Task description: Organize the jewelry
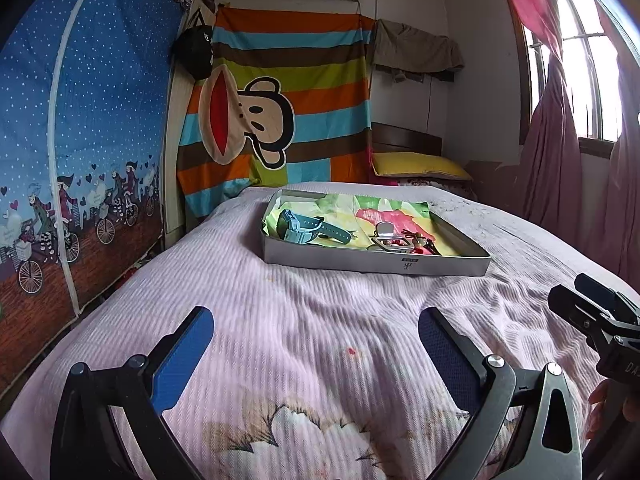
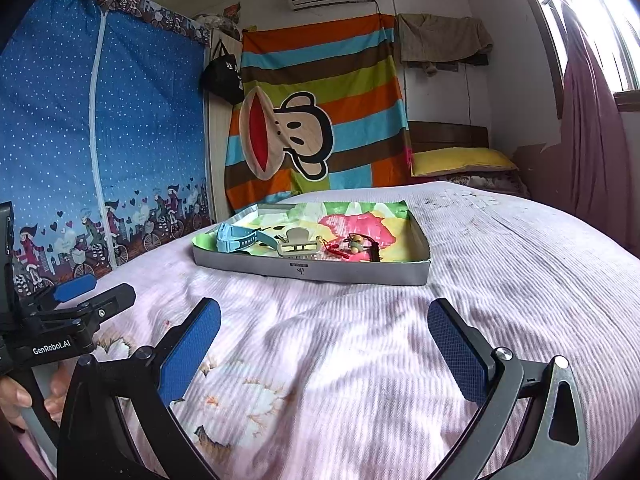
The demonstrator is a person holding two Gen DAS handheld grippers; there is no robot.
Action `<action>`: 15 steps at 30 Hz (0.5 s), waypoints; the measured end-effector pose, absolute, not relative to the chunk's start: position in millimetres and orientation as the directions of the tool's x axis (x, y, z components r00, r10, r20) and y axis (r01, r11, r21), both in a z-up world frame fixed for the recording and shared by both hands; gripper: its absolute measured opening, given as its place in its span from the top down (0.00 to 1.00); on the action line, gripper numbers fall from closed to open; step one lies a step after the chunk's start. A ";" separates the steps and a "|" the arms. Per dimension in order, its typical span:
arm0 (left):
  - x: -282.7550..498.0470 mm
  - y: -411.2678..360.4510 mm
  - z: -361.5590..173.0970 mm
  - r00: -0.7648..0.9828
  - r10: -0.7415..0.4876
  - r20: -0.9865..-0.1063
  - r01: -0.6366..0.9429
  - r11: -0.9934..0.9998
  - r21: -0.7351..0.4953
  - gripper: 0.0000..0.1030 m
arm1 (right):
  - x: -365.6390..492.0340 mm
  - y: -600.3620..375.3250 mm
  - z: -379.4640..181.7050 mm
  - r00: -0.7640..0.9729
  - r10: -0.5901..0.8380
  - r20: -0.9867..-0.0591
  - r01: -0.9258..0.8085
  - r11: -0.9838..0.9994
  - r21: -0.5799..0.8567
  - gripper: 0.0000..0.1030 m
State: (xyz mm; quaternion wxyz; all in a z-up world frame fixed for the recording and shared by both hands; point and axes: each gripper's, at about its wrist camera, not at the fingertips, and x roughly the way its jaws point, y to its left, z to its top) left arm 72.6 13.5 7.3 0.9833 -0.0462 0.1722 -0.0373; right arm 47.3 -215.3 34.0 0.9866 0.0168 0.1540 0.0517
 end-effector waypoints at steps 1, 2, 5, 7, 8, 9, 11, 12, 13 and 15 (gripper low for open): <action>72.4 13.2 7.0 0.938 -0.089 -0.334 0.057 0.993 -0.102 0.00 | 47.1 -217.1 33.0 0.947 0.107 -0.303 -0.095 0.994 0.054 0.01; 72.2 12.7 7.1 0.939 -0.089 -0.332 0.059 0.993 -0.099 0.00 | 47.5 -218.1 33.2 0.947 0.107 -0.303 -0.094 0.994 0.057 0.01; 71.7 11.5 6.3 0.941 -0.088 -0.328 0.061 0.994 -0.094 0.00 | 48.5 -219.1 32.0 0.946 0.102 -0.307 -0.089 0.994 0.058 0.01; 70.7 10.4 5.9 0.941 -0.089 -0.327 0.063 0.994 -0.089 0.00 | 49.8 -219.1 31.7 0.945 0.102 -0.310 -0.088 0.994 0.060 0.01; 70.4 9.9 5.6 0.941 -0.090 -0.327 0.065 0.994 -0.087 0.00 | 49.9 -219.2 31.2 0.945 0.102 -0.311 -0.087 0.994 0.060 0.01; 70.3 9.4 5.4 0.941 -0.091 -0.327 0.066 0.994 -0.086 0.00 | 50.3 -218.8 31.2 0.945 0.101 -0.312 -0.087 0.994 0.060 0.01; 70.7 8.5 5.0 0.941 -0.091 -0.327 0.068 0.994 -0.083 0.00 | 50.5 -218.7 30.5 0.944 0.103 -0.314 -0.089 0.994 0.061 0.01; 70.6 8.3 4.9 0.941 -0.092 -0.327 0.068 0.994 -0.082 0.00 | 51.0 -217.7 31.0 0.944 0.103 -0.314 -0.088 0.994 0.061 0.01; 70.1 8.2 4.5 0.941 -0.092 -0.327 0.068 0.994 -0.082 0.00 | 50.7 -217.6 30.6 0.944 0.103 -0.314 -0.088 0.994 0.059 0.01; 70.0 8.1 4.5 0.941 -0.091 -0.326 0.069 0.994 -0.080 0.00 | 51.1 -217.7 30.9 0.943 0.104 -0.315 -0.089 0.994 0.061 0.01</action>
